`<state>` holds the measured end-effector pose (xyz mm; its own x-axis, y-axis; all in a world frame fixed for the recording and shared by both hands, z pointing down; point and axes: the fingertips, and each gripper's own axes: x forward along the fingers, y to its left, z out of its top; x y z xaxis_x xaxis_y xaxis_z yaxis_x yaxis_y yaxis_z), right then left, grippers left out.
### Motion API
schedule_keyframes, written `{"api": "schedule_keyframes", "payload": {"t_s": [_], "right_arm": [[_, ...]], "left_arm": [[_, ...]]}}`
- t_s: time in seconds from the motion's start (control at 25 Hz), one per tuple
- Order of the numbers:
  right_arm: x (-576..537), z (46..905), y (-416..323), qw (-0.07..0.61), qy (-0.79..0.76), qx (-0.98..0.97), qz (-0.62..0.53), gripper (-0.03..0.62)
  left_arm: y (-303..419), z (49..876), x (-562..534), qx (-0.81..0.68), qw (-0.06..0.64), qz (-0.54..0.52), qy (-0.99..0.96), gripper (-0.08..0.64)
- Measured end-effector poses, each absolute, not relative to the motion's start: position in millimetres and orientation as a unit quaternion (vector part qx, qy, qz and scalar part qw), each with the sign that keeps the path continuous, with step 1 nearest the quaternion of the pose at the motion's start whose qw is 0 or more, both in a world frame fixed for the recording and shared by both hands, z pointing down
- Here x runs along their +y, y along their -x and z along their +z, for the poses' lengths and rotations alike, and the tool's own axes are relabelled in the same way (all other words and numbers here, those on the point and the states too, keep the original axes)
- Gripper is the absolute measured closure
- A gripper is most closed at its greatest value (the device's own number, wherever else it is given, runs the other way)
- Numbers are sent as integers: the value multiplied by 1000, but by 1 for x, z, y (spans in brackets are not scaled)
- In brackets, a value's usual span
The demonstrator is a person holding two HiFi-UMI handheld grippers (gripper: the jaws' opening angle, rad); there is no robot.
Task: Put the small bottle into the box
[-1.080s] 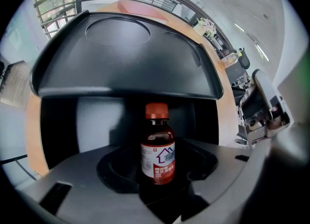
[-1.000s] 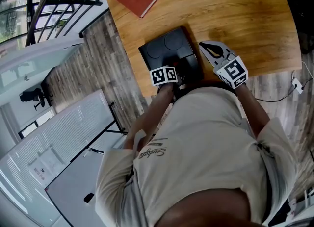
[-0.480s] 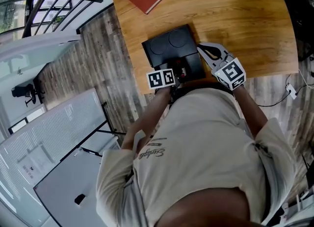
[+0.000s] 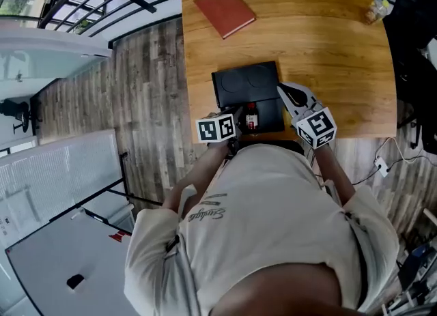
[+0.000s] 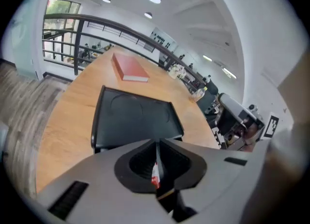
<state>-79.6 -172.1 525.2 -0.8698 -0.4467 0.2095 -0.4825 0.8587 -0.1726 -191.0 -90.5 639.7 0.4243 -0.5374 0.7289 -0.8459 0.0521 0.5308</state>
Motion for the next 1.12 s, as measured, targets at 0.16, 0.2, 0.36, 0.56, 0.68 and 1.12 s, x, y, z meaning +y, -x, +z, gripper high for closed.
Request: {"api": "schedule_keyframes", "payload": {"t_s": [0.16, 0.2, 0.36, 0.56, 0.68, 1.12], "right_arm": [[-176, 505, 87, 71, -252, -961, 90, 597], [-178, 499, 89, 68, -255, -961, 83, 597], [-185, 478, 94, 66, -258, -962, 58, 597], [-174, 447, 112, 51, -236, -970, 41, 597], [-174, 416, 121, 31, -225, -973, 35, 597], [-195, 344, 130, 2, -232, -973, 11, 597]], "left_arm": [[216, 605, -105, -547, 439, 98, -706, 528], [221, 597, -108, -551, 428, 85, -711, 528], [230, 567, -119, -565, 380, 52, -730, 528], [234, 512, -132, -561, 325, -15, -761, 528], [232, 479, -140, -547, 292, -41, -784, 528], [255, 400, -157, -553, 186, -43, -811, 528]]}}
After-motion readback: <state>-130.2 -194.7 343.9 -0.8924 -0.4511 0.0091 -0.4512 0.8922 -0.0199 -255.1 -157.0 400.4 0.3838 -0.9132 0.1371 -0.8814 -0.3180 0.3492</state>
